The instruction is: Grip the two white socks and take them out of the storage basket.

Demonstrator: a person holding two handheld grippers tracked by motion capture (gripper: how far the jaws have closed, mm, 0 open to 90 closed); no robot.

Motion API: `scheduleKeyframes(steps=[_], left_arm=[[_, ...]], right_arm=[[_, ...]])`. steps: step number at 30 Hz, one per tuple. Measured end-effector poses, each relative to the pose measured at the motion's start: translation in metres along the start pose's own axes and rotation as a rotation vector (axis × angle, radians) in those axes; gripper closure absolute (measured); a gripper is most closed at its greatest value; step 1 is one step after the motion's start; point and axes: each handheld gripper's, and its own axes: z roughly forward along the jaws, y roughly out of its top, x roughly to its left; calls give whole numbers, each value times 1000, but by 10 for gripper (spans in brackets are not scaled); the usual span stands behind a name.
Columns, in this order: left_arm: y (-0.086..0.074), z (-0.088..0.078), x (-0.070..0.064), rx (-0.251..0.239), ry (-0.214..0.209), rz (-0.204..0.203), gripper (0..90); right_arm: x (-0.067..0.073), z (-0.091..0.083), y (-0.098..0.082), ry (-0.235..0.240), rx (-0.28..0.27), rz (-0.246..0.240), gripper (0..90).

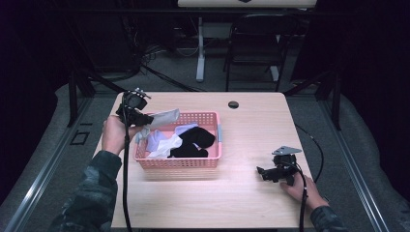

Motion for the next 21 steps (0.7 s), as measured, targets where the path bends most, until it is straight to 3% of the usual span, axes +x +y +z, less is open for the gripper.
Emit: scheduleKeyframes(steps=[15,21], left_arm=[[-3,-27,17,-54,42,-38,869],[-13,-38,30,-78,70,-62,869]], right_arm=[[0,0,0,5,-1,6,0],[0,0,0,5,-2,5,0]])
